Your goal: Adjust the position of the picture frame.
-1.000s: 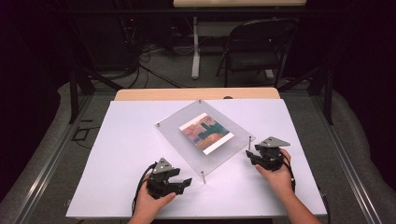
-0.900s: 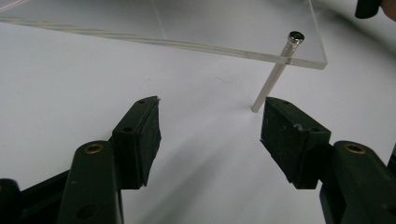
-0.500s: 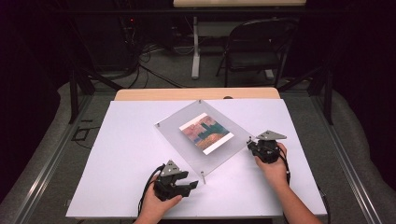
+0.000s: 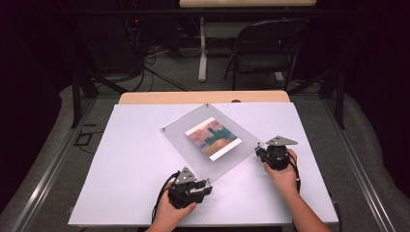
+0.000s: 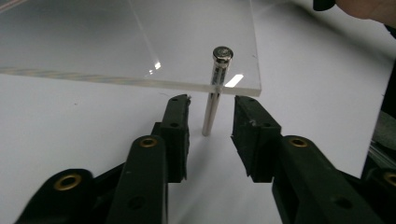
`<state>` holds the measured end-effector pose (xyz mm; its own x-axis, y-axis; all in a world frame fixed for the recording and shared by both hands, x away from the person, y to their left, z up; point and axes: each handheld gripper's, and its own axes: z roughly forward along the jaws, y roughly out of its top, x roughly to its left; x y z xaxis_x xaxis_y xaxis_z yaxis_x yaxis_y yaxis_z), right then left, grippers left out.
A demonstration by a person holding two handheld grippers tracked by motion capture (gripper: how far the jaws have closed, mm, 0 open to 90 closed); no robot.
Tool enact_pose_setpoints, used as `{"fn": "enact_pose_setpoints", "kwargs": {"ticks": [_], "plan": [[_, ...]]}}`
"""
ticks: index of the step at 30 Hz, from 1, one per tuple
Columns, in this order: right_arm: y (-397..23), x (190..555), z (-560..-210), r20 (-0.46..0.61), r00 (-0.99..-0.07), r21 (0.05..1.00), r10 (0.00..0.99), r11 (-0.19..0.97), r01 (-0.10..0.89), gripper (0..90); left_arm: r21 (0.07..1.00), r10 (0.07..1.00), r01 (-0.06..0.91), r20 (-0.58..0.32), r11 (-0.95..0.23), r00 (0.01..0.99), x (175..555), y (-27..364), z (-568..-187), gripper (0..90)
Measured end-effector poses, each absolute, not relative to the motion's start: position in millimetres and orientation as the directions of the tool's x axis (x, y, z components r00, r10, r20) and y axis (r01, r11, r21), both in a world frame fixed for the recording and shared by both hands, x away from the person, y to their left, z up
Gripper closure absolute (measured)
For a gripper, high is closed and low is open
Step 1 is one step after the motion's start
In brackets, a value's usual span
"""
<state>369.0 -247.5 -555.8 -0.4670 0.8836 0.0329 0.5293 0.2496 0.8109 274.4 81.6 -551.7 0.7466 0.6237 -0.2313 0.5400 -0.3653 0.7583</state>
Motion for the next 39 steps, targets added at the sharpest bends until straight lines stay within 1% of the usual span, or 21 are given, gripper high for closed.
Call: {"fn": "enact_pose_setpoints", "kwargs": {"ticks": [1,3,6,7,8,9,10,19,27,34,39], "plan": [[-247.5,369.0,-555.8,0.033,-0.467,0.811,0.884,0.250,0.529,85.8,0.757,0.622,0.541,-0.232,-0.368,0.748,275.1,80.3,-551.9,66.8],[-247.3,368.6,-555.4,0.035,-0.468,0.808,0.883,0.251,0.533,85.8,0.757,0.633,0.544,-0.230,-0.361,0.739,276.9,78.1,-553.0,73.3],[-247.3,368.1,-555.5,0.038,-0.468,0.808,0.883,0.248,0.534,85.8,0.759,0.629,0.555,-0.255,-0.341,0.735,279.9,76.1,-554.9,77.7],[-247.3,368.1,-555.5,0.038,-0.468,0.808,0.883,0.248,0.534,85.8,0.759,0.629,0.555,-0.255,-0.341,0.735,279.9,76.1,-554.9,80.6],[-247.3,368.1,-555.5,0.038,-0.468,0.808,0.883,0.249,0.534,85.8,0.760,0.614,0.546,-0.252,-0.353,0.748,279.6,75.3,-554.1,80.6],[-247.4,368.2,-555.6,0.039,-0.469,0.809,0.882,0.248,0.533,85.8,0.761,0.620,0.538,-0.234,-0.363,0.749,279.0,74.7,-553.5,84.0],[-247.6,368.2,-555.4,0.038,-0.471,0.808,0.881,0.250,0.533,85.9,0.762,0.616,0.532,-0.228,-0.370,0.754,278.4,74.4,-552.8,84.7],[-242.5,363.7,-550.1,0.038,-0.488,0.799,0.872,0.267,0.539,86.2,0.756,0.621,0.541,-0.232,-0.370,0.749,278.4,85.8,-546.1,85.1],[-228.5,347.3,-542.1,0.049,-0.548,0.801,0.835,0.295,0.520,86.2,0.736,0.655,0.578,-0.248,-0.352,0.714,277.2,120.2,-536.2,85.3],[-206.1,328.7,-540.7,0.078,-0.630,0.794,0.773,0.334,0.508,86.1,0.725,0.700,0.599,-0.230,-0.340,0.676,275.8,157.2,-536.3,85.3],[-196.9,320.7,-541.4,0.102,-0.652,0.792,0.751,0.335,0.510,86.1,0.721,0.713,0.605,-0.224,-0.338,0.665,274.3,170.6,-536.7,85.2]]}}
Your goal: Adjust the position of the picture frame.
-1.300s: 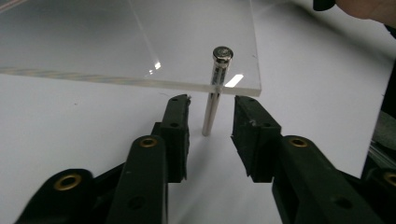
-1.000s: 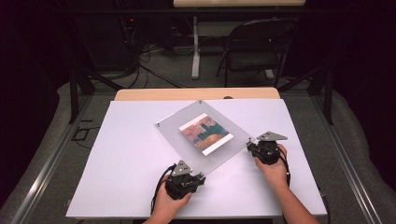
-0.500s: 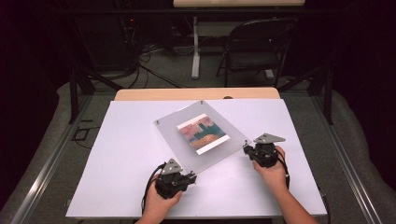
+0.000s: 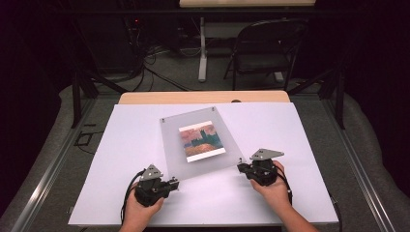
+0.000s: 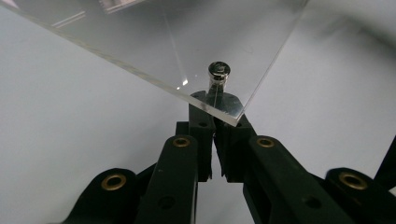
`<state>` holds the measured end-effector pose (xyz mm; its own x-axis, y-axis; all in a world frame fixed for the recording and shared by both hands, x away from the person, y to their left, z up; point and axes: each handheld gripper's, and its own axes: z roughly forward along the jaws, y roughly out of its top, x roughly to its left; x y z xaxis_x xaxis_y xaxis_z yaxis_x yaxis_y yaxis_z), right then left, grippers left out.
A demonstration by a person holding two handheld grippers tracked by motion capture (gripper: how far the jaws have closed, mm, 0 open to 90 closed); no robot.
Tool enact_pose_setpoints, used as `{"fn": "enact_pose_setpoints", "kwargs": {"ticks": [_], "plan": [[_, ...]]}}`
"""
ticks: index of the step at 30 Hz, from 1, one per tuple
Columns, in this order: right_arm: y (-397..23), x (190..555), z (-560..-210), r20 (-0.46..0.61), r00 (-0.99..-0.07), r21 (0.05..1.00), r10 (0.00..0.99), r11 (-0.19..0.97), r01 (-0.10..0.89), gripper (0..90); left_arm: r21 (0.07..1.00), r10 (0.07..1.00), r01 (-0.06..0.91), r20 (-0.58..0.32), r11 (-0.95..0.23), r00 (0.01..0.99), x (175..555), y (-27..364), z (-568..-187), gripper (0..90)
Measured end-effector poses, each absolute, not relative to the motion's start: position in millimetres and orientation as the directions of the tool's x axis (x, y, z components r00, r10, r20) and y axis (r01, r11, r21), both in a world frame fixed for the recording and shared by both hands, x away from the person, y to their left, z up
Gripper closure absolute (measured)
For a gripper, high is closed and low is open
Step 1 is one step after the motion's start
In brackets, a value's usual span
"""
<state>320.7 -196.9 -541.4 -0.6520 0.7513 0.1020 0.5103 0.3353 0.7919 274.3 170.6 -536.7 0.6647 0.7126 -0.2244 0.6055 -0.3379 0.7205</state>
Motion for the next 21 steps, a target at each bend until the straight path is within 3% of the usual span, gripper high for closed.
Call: {"fn": "enact_pose_setpoints", "kwargs": {"ticks": [11,21], "plan": [[-173.5,305.7,-547.5,0.132,-0.731,0.769,0.670,0.396,0.502,85.9,0.711,0.783,0.636,-0.198,-0.300,0.590,285.6,196.0,-543.0,85.2],[-174.2,303.7,-549.1,0.140,-0.724,0.760,0.675,0.395,0.516,85.8,0.721,0.785,0.629,-0.197,-0.290,0.588,293.3,195.0,-544.7,85.0]]}}
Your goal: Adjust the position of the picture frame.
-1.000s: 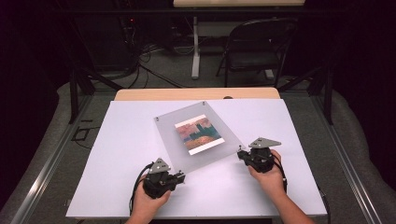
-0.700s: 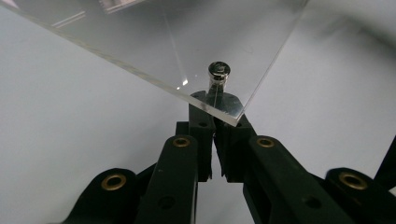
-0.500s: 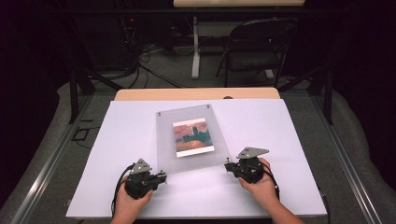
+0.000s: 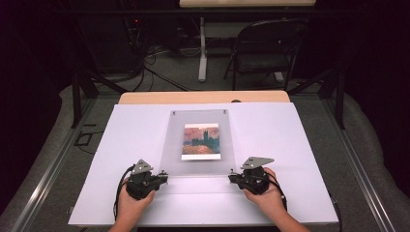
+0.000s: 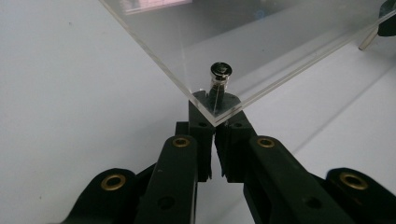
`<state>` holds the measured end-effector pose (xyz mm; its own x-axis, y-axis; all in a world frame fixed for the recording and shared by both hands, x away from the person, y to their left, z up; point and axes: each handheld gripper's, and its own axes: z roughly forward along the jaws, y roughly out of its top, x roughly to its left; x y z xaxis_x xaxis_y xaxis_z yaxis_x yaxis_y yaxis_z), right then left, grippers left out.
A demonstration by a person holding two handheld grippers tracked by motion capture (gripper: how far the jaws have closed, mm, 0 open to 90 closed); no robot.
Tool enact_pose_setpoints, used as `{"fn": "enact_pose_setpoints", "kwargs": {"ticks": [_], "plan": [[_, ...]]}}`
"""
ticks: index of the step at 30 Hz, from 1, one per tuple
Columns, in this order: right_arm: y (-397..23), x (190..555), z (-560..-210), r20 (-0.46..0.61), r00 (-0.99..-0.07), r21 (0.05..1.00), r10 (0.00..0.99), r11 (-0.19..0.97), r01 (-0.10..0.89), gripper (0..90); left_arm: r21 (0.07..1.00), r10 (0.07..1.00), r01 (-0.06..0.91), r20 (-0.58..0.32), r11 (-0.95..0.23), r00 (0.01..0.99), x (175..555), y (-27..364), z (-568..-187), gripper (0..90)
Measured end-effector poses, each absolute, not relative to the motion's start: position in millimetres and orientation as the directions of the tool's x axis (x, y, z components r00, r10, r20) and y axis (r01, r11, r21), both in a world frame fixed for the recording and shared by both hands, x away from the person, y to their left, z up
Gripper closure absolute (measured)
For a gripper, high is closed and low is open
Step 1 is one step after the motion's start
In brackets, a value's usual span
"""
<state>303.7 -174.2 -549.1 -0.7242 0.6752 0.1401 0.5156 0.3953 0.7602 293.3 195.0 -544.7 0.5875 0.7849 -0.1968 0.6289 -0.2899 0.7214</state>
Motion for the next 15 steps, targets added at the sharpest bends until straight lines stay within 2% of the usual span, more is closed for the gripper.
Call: {"fn": "enact_pose_setpoints", "kwargs": {"ticks": [15], "plan": [[-195.8,311.0,-544.6,0.141,-0.685,0.764,0.715,0.361,0.535,85.8,0.723,0.764,0.624,-0.213,-0.296,0.610,304.0,172.4,-540.9,84.9]]}}
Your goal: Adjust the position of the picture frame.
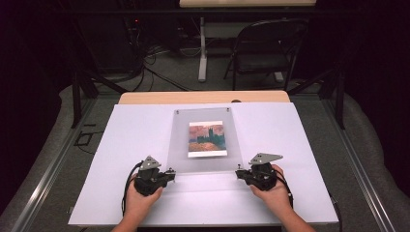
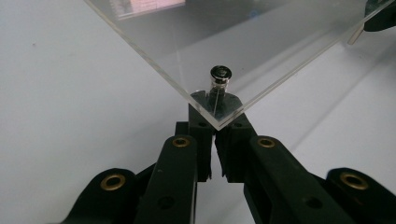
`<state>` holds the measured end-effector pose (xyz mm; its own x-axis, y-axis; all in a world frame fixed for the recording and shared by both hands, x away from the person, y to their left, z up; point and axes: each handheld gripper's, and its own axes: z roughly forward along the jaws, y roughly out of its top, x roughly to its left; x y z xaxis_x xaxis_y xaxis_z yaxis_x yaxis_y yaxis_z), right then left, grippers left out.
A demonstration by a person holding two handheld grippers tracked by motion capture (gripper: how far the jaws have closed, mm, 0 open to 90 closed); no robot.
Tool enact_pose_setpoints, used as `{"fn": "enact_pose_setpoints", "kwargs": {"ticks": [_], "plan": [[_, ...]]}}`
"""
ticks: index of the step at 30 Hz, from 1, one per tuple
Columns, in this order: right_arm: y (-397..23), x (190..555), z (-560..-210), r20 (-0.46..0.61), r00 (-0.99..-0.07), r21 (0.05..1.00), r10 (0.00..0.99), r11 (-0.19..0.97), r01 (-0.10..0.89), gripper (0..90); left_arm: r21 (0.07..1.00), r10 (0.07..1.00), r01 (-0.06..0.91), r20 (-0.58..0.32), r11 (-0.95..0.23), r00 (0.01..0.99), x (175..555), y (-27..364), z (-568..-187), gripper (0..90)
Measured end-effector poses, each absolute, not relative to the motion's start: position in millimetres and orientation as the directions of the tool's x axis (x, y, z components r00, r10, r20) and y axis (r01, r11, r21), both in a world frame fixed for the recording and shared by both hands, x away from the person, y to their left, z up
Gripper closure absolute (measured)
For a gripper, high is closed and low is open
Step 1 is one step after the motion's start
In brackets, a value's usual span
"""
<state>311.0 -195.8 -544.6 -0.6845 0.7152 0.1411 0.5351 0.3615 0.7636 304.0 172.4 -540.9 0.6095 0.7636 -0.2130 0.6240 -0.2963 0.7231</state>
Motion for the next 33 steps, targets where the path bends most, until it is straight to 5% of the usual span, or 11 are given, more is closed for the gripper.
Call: {"fn": "enact_pose_setpoints", "kwargs": {"ticks": [28,33], "plan": [[-203.4,318.5,-549.4,0.148,-0.660,0.759,0.737,0.343,0.553,84.6,0.735,0.753,0.638,-0.281,-0.230,0.595,317.7,170.9,-549.0,77.4],[-202.9,315.0,-543.8,0.122,-0.659,0.777,0.742,0.342,0.528,71.1,0.746,0.759,0.634,-0.290,-0.202,0.583,311.4,179.5,-543.9,69.2]]}}
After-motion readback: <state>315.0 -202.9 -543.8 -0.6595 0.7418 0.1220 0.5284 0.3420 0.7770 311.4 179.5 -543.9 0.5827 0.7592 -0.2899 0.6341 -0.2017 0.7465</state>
